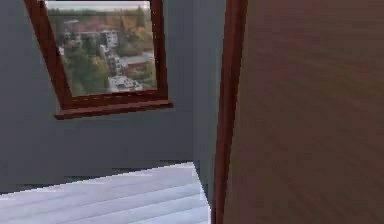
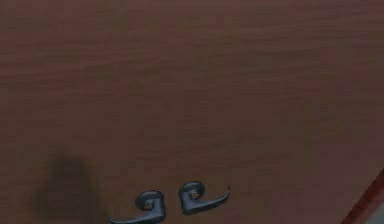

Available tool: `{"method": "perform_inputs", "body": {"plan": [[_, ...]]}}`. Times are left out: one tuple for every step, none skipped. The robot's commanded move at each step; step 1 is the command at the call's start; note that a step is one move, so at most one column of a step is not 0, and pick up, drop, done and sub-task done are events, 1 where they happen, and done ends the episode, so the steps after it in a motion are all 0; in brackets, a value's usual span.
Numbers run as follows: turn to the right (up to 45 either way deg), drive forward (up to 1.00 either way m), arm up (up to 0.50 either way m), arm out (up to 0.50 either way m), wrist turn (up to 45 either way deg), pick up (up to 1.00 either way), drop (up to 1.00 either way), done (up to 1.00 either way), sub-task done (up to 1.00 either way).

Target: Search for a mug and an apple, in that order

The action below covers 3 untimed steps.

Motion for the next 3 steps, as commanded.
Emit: {"method": "perform_inputs", "body": {"plan": [[-45.0,0.00,0.00,0.00,0.0,0.00,0.00,0.00,0.00],[-45.0,0.00,0.00,0.00,0.0,0.00,0.00,0.00,0.00],[-15.0,0.00,0.00,0.00,0.0,0.00,0.00,0.00,0.00]]}}
